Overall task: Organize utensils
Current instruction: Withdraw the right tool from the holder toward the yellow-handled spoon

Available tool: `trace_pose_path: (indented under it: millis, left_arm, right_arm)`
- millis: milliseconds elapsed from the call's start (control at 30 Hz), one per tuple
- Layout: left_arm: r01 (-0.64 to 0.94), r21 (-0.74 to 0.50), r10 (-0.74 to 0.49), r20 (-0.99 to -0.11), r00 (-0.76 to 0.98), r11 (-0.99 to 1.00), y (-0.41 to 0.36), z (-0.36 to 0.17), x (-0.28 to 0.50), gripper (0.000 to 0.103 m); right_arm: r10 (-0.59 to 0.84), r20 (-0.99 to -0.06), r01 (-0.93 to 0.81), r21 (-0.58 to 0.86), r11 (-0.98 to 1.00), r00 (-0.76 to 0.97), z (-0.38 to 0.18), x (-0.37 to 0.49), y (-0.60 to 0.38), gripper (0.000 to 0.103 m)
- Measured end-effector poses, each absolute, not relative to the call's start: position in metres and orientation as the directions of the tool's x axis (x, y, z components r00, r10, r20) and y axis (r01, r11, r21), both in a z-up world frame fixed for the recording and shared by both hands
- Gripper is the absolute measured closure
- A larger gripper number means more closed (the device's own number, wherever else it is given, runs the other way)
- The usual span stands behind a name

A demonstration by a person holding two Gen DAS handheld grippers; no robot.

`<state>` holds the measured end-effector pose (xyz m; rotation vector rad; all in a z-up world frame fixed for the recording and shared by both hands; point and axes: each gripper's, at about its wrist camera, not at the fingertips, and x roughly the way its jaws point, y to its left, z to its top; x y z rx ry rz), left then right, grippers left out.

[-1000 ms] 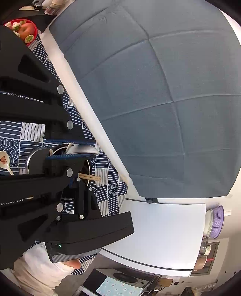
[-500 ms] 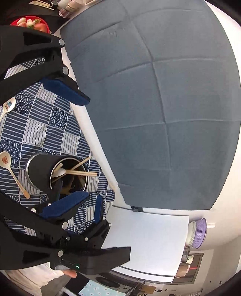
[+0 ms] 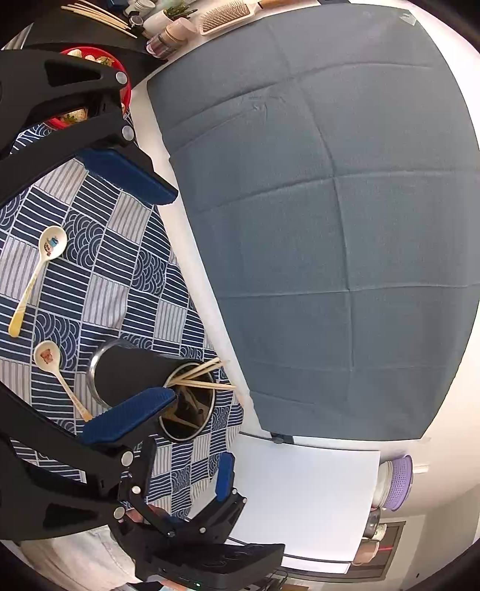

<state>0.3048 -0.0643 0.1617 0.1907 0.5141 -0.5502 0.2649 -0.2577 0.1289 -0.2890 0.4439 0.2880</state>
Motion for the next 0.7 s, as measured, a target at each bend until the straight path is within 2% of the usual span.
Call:
trace_pose_path:
  millis: [300,700]
  left_arm:
    - [0.524,0.027,-0.408,-0.594,0.693,0.852,-0.023,0.123,0.313,0.006]
    - [0.581,0.000,-0.421,-0.688,0.591,0.814,0.006,0.071,0.335,0.006]
  right_arm:
    - [0.227,-0.488,-0.370,-0.219,0.903,0.843,0.118,0.253,-0.230,0.010]
    - [0.224,-0.573,-0.428,-0.249,0.869,0.788,0.086,0.257,-0.181,0.010]
